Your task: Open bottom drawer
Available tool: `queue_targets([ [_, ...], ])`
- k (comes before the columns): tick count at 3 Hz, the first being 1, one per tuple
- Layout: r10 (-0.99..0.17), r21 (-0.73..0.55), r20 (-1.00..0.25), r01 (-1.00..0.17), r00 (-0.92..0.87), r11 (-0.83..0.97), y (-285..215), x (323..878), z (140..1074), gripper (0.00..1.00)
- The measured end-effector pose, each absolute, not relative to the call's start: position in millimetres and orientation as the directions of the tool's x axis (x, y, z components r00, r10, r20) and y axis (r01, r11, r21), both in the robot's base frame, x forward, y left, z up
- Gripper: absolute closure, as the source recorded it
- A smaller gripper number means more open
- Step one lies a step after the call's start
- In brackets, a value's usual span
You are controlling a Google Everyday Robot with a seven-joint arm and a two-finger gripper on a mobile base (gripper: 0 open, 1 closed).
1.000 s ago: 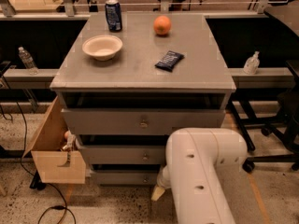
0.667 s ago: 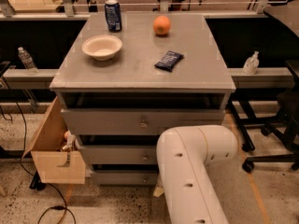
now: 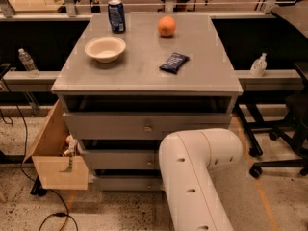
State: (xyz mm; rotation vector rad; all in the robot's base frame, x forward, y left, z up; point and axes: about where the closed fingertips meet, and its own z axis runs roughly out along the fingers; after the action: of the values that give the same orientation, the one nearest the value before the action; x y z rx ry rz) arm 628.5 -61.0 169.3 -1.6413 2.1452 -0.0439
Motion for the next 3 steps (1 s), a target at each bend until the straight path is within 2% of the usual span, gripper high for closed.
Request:
queue_targets([
  [1, -0.926, -0.283, -0.321, -0.913, -0.2, 0.295, -60.9, 628.2, 169.8, 0.88],
  [2, -0.926, -0.283, -0.321, -0.913, -0.2, 0.295, -60.9, 628.2, 169.8, 1.0],
  [3, -0.919, -0.269, -0.334, -0.914, -0.208, 0.305, -62.9, 620.3, 173.4, 1.0],
])
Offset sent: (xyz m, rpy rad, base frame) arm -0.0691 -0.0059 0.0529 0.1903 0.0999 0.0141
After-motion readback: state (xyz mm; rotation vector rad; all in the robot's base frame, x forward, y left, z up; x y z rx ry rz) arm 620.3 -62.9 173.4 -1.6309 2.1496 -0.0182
